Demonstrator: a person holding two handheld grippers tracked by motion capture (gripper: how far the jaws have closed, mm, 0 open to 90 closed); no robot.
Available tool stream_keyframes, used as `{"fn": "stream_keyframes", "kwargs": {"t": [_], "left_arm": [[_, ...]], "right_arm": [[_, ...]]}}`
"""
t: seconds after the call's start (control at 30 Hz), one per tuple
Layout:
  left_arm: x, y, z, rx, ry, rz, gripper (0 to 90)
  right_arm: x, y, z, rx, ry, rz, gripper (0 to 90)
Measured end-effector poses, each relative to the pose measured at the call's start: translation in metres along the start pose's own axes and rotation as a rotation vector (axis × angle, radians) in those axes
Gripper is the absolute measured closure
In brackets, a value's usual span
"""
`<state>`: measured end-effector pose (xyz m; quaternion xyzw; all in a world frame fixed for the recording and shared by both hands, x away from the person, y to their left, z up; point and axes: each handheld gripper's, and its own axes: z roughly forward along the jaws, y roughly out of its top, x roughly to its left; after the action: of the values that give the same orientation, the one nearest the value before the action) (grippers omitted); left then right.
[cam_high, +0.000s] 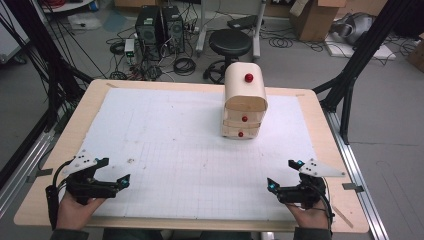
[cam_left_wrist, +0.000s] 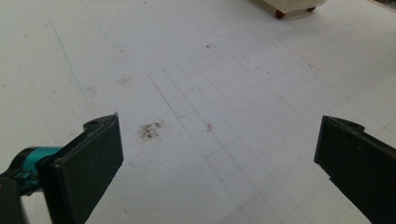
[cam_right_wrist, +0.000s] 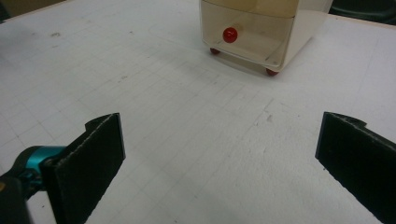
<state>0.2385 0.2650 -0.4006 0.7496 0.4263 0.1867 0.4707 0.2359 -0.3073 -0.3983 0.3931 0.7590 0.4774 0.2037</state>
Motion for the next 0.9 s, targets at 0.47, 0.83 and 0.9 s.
{"fn": "stream_keyframes", "kwargs": {"t": [0.47, 0.83, 0.9], "left_arm": [[0.0008, 0.0025, 0.0023, -0.008, -0.009, -0.001, 1.8], [-0.0004, 0.0027, 0.0041, -0.005, -0.015, 0.000, 1.8], [-0.0001, 0.0015, 0.0030, -0.002, -0.010, -0.002, 1.8]], "right_arm": [[0.0002, -0.0019, -0.0014, 0.009, -0.008, 0.001, 0.3], [-0.0015, -0.0025, -0.0044, 0.000, -0.027, -0.004, 0.3], [-0.0006, -0.0013, -0.0032, -0.001, -0.032, -0.007, 0.3]]}}
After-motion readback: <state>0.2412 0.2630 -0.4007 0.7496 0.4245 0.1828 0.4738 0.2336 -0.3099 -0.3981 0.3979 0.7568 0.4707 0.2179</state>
